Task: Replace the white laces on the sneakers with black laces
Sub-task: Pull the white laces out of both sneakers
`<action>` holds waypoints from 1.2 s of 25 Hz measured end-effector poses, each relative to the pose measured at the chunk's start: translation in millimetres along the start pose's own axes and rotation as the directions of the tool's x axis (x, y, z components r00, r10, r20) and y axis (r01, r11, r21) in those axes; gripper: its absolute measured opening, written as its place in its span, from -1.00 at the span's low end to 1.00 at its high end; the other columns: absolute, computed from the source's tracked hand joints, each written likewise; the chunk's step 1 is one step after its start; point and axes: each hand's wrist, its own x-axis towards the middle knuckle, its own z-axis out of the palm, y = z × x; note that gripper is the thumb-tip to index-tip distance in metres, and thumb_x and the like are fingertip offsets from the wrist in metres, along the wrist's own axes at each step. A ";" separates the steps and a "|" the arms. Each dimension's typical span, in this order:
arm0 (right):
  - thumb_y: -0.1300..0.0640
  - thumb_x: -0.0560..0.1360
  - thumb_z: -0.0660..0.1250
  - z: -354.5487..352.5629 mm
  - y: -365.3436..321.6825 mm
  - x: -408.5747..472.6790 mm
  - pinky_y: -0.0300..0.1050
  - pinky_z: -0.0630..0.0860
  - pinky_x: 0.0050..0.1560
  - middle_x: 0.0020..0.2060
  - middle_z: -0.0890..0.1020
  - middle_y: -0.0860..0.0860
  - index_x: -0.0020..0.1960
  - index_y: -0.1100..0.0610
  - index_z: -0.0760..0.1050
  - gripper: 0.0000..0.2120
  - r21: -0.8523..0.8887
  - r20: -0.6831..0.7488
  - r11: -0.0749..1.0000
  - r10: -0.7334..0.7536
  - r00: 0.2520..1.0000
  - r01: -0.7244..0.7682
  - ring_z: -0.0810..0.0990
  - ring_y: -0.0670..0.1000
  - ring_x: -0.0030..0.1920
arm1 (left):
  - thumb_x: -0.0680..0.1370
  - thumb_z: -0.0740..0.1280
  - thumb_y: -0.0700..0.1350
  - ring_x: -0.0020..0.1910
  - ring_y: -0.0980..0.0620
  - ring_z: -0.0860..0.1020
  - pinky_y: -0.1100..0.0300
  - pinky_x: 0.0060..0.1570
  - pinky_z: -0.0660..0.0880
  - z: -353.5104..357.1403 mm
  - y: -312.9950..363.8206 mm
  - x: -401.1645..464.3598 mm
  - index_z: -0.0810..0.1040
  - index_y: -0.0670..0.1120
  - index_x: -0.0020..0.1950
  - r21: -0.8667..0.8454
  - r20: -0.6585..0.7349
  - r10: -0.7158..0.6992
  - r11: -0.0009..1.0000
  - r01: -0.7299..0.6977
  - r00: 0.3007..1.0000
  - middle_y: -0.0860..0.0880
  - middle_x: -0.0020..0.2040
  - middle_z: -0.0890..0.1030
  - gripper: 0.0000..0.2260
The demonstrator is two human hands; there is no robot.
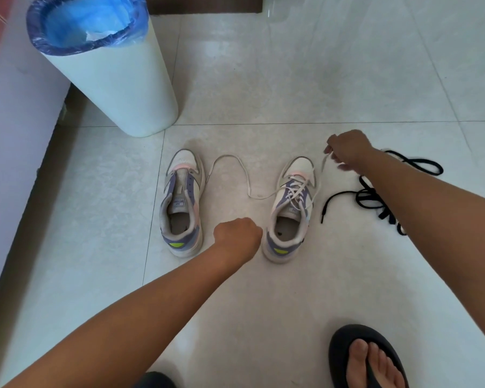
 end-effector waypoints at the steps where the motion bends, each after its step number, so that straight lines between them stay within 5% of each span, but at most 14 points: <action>1: 0.12 0.54 0.13 6.2 -2.7 -4.4 -0.09 0.48 -0.22 -0.27 0.53 0.13 -0.27 0.18 0.43 -0.74 0.283 0.121 0.949 0.107 0.987 -0.138 0.51 0.11 -0.25 | 0.60 0.14 -0.25 0.11 -0.16 0.52 0.08 -0.14 0.34 -3.9 0.8 0.4 0.44 -0.14 0.26 -0.028 -0.049 -0.010 1.000 0.008 0.999 -0.14 0.18 0.46 -0.75; 2: 0.10 0.56 0.11 11.8 -3.3 -8.3 -0.09 0.50 -0.24 -0.32 0.48 0.11 -0.29 0.16 0.37 -0.72 0.442 0.215 0.864 0.160 0.964 -0.242 0.47 0.07 -0.33 | 0.62 0.11 -0.17 0.08 -0.17 0.53 0.09 -0.16 0.34 -7.9 4.2 2.2 0.39 -0.15 0.27 -0.124 -0.100 -0.054 0.991 0.042 0.993 -0.15 0.16 0.47 -0.76; 4: 0.03 0.61 0.08 20.1 -3.4 -13.0 -0.22 0.41 -0.42 -0.41 0.36 0.07 -0.31 0.13 0.28 -0.66 0.485 0.305 0.823 0.158 0.939 -0.296 0.31 0.00 -0.47 | 0.64 0.04 0.02 0.03 -0.16 0.56 0.13 -0.18 0.31 -14.2 15.3 9.8 0.28 -0.17 0.31 -0.279 -0.136 -0.147 0.955 0.105 0.980 -0.14 0.10 0.54 -0.66; 6: -0.01 0.62 0.07 21.9 -4.4 -12.6 -0.30 0.22 -0.52 -0.44 0.33 0.07 -0.33 0.14 0.30 -0.61 0.314 0.246 0.939 0.062 0.967 -0.140 0.24 -0.01 -0.53 | 0.64 0.04 0.04 0.02 -0.14 0.58 0.14 -0.20 0.30 -17.3 27.1 22.0 0.27 -0.17 0.28 -0.310 -0.132 -0.144 0.946 0.097 0.981 -0.11 0.08 0.57 -0.66; 8: 0.02 0.63 0.06 13.5 -8.3 -9.3 -0.17 0.29 -0.38 -0.36 0.49 0.15 -0.29 0.22 0.43 -0.58 -0.066 0.022 0.988 -0.140 0.990 0.141 0.45 0.12 -0.37 | 0.63 0.08 -0.08 0.05 -0.14 0.57 0.15 -0.19 0.30 -17.1 30.0 32.7 0.33 -0.16 0.24 -0.316 -0.107 -0.136 0.944 0.096 0.985 -0.11 0.11 0.58 -0.76; 11: 0.05 0.63 0.08 -11.5 -9.2 2.5 -0.09 0.28 -0.16 -0.06 0.58 0.26 -0.02 0.32 0.47 -0.65 -0.497 -0.238 0.831 -0.407 0.882 0.250 0.54 0.25 -0.02 | 0.61 0.12 -0.20 0.09 -0.14 0.57 0.13 -0.16 0.34 -9.5 30.9 35.7 0.32 -0.18 0.25 -0.378 -0.043 -0.167 0.916 0.138 0.985 -0.15 0.13 0.57 -0.78; 15: 0.30 0.53 0.26 -19.7 -11.5 14.9 -0.04 0.30 -0.28 -0.17 0.60 0.27 0.05 0.32 0.44 -0.88 -0.865 0.044 0.365 -0.629 0.776 0.345 0.58 0.25 -0.15 | 0.60 0.15 -0.20 0.09 -0.13 0.57 0.14 -0.15 0.36 0.9 28.0 26.2 0.28 -0.18 0.27 -0.426 0.015 -0.225 0.880 0.210 0.974 -0.16 0.13 0.57 -0.75; 18: 0.32 0.29 0.49 -17.5 -20.1 17.7 -0.14 0.42 -0.40 -0.46 0.56 0.15 -0.20 0.26 0.50 -0.83 -0.928 0.075 0.214 -0.692 0.718 0.304 0.56 0.15 -0.44 | 0.59 0.17 -0.21 0.11 -0.12 0.56 0.15 -0.14 0.35 7.2 23.6 19.3 0.26 -0.18 0.28 -0.371 0.054 -0.231 0.899 0.234 0.971 -0.16 0.15 0.56 -0.73; 20: 0.19 0.44 0.31 -29.4 -35.8 15.4 -0.09 0.48 -0.26 -0.40 0.60 0.14 -0.16 0.23 0.52 -0.91 -0.949 -0.086 0.276 -0.688 0.720 0.150 0.60 0.15 -0.37 | 0.59 0.17 -0.21 0.12 -0.13 0.55 0.15 -0.13 0.33 15.0 26.1 11.2 0.26 -0.18 0.28 -0.367 0.098 -0.228 0.896 0.249 0.969 -0.16 0.16 0.55 -0.73; 22: 0.16 0.56 -0.03 -29.1 -54.8 14.9 0.05 0.42 -0.01 -0.12 0.63 0.28 0.07 0.28 0.50 -0.63 -0.837 -0.083 0.437 -0.695 0.715 0.328 0.61 0.27 -0.10 | 0.61 0.14 -0.17 0.10 -0.13 0.56 0.14 -0.14 0.32 20.0 25.3 4.0 0.29 -0.17 0.24 -0.392 0.089 -0.220 0.889 0.237 0.971 -0.15 0.14 0.56 -0.78; 25: 0.26 0.55 0.16 5.4 -71.3 -10.6 -0.11 0.42 -0.01 -0.05 0.62 0.17 0.27 0.12 0.44 -0.69 -0.333 0.087 0.705 -0.638 0.765 0.626 0.59 0.16 -0.02 | 0.63 0.09 -0.04 0.10 -0.13 0.54 0.14 -0.14 0.32 15.8 15.7 2.4 0.35 -0.16 0.20 -0.423 0.016 -0.202 0.886 0.190 0.979 -0.13 0.14 0.54 -0.76; 27: 0.28 0.51 0.28 32.6 -59.5 -38.3 -0.22 0.41 -0.13 -0.12 0.56 0.10 0.47 0.04 0.18 -0.42 -0.053 0.215 0.819 -0.549 0.808 0.571 0.54 0.02 -0.15 | 0.62 0.08 0.05 0.08 -0.13 0.54 0.15 -0.15 0.31 14.3 11.4 3.9 0.37 -0.16 0.17 -0.445 -0.036 -0.205 0.880 0.168 0.978 -0.12 0.12 0.55 -0.69; 30: 0.15 0.48 0.34 61.2 -6.3 -74.1 -0.20 0.34 -0.04 0.08 0.49 0.12 0.54 0.10 -0.12 -0.18 -0.250 0.513 0.883 -0.227 0.828 0.397 0.49 0.06 0.02 | 0.61 0.11 0.09 0.07 -0.14 0.55 0.15 -0.16 0.31 13.4 10.2 7.6 0.38 -0.16 0.17 -0.453 -0.086 -0.208 0.879 0.147 0.974 -0.13 0.11 0.56 -0.66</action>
